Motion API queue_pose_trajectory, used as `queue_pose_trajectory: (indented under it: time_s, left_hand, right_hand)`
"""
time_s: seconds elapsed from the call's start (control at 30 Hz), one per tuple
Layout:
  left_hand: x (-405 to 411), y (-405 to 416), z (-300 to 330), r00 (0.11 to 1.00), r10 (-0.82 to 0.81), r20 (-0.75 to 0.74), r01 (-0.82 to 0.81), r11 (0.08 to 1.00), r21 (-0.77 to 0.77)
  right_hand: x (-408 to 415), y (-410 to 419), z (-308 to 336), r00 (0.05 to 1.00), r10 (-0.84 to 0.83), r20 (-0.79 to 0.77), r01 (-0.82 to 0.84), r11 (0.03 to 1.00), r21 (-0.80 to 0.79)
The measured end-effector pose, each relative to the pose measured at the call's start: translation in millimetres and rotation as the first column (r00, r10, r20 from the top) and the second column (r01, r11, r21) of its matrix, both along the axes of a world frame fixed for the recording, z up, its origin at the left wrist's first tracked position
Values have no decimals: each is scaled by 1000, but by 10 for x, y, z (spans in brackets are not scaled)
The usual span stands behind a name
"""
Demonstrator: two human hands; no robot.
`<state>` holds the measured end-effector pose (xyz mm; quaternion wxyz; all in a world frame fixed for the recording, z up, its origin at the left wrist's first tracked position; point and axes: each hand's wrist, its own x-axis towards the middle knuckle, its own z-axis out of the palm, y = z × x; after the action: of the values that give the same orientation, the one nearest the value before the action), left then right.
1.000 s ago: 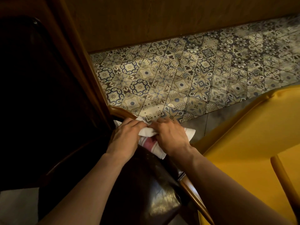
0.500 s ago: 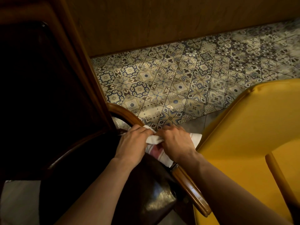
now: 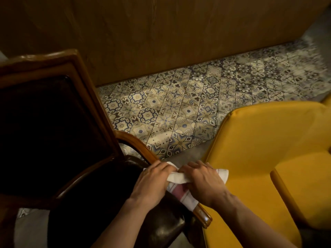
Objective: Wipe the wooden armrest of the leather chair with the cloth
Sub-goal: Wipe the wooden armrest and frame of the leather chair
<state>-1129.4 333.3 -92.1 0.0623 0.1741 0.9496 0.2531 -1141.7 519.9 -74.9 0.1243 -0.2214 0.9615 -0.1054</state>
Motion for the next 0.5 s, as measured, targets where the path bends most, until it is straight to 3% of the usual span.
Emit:
queue_pose_trajectory:
  time_s: [0.23, 0.5]
  left_hand:
    - [110, 6, 819, 996, -71, -58, 68, 996, -50]
    - [25, 252, 2082, 972, -74, -224, 56, 995, -84]
  right_hand:
    - [237, 226, 748, 997, -75, -2, 75, 994, -81]
    - [240, 419, 1901, 937, -173, -303, 148, 984, -103]
